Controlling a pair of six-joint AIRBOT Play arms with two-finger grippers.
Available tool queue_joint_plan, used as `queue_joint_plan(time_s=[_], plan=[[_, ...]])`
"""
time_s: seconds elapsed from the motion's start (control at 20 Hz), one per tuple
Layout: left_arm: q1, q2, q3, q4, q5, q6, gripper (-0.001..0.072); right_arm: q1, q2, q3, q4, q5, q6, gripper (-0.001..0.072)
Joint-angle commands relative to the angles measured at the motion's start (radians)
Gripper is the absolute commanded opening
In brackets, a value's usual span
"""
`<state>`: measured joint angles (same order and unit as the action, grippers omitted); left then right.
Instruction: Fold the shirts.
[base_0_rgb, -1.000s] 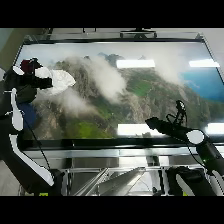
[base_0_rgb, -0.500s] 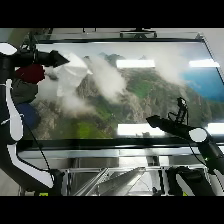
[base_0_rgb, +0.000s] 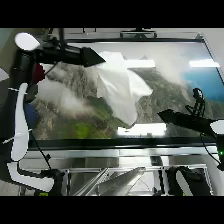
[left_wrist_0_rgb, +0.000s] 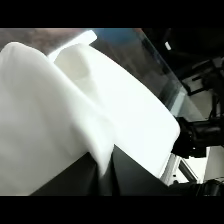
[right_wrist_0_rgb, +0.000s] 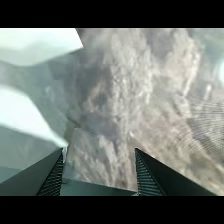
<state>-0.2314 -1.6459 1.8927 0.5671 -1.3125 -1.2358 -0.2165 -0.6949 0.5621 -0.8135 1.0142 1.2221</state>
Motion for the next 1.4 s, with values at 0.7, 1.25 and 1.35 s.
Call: queue_joint_plan(time_s=[0.7,1.25,1.35], plan=[[-0.071,0.159,-0.953,0.338,-0.032,-0.083,0.0711,0.097,-0.416,0.011,0.087,-0.076,-0.072,0.0501],[-0.286,-0.058,-0.941,-0.042,0.146,0.073,0.0189,0.352,-0.8,0.187,0.276,-0.22,-0.072,0.027],[-0.28,-0.071,-0.897,-0.033,0.092,0.076,0.0,0.347,-0.797,0.222,0.275,-0.196,-0.077,0.0027]])
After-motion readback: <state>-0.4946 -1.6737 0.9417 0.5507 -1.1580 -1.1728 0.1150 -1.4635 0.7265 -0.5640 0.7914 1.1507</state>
